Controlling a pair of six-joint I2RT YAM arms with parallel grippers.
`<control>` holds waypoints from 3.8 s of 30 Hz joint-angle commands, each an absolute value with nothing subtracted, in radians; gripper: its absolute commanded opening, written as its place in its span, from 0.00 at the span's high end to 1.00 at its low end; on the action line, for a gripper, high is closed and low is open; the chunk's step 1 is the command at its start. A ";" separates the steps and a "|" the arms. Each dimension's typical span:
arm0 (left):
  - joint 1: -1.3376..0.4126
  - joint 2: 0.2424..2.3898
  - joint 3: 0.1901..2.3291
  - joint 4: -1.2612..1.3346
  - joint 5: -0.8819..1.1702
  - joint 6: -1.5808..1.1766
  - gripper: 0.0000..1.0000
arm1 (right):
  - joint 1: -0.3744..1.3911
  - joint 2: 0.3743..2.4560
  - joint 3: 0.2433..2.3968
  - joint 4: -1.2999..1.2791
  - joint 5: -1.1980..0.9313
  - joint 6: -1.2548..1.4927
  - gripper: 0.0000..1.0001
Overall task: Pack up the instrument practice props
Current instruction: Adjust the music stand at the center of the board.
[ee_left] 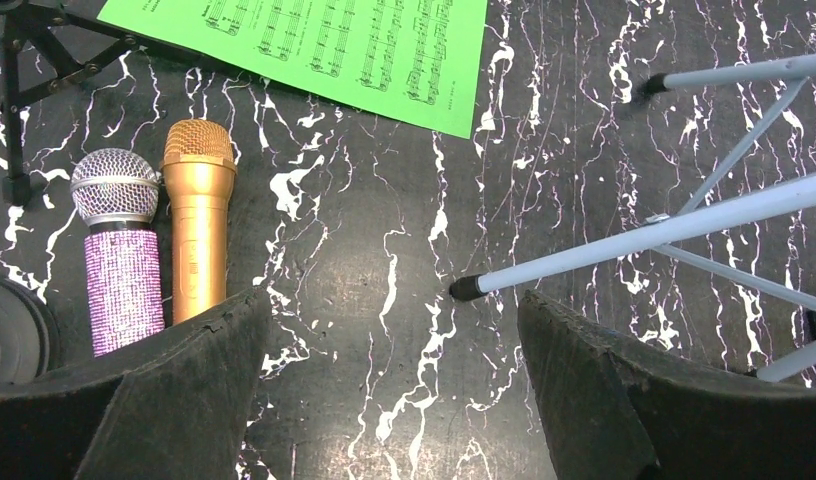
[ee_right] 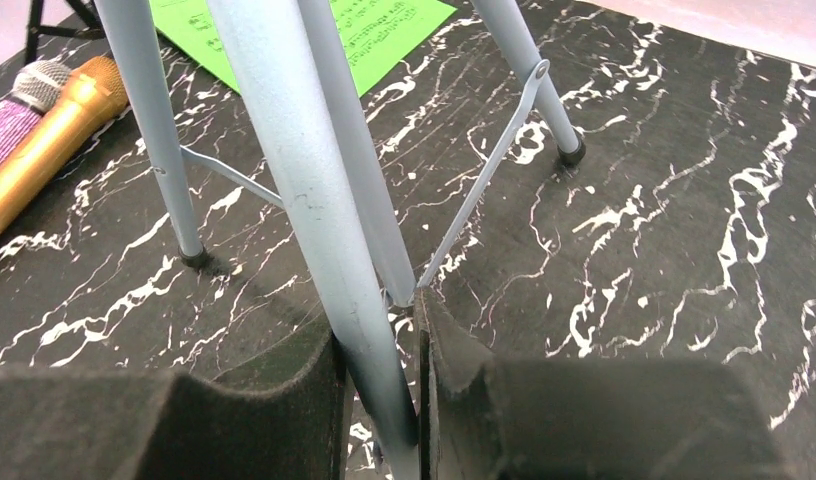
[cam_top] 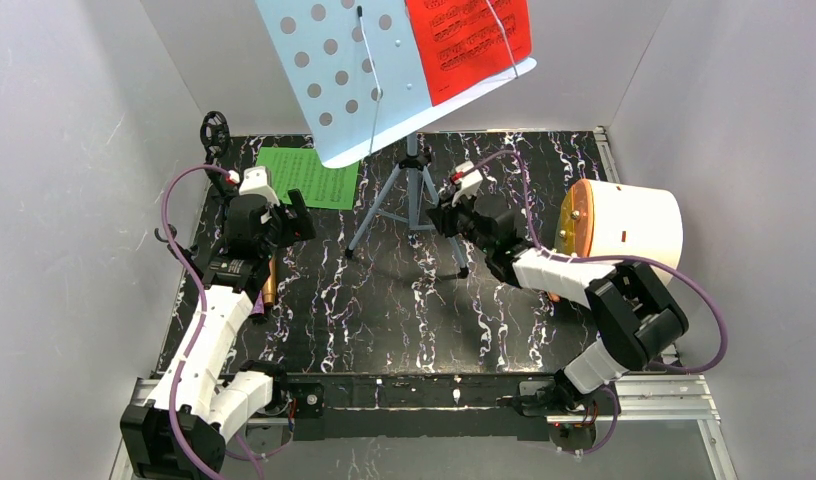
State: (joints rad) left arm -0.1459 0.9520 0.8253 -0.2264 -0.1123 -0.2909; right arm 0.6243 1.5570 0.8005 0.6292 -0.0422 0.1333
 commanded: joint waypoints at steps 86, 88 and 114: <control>-0.863 1.469 0.944 0.271 -0.455 -0.388 0.13 | 0.284 0.920 0.901 -0.046 -0.027 0.404 0.03; -0.872 1.523 0.952 0.316 -0.496 -0.377 0.14 | 0.284 0.896 0.899 -0.056 -0.023 0.402 0.03; -0.916 1.725 0.959 0.597 -0.569 -0.226 0.91 | 0.281 0.800 0.979 -0.214 -0.013 0.339 0.02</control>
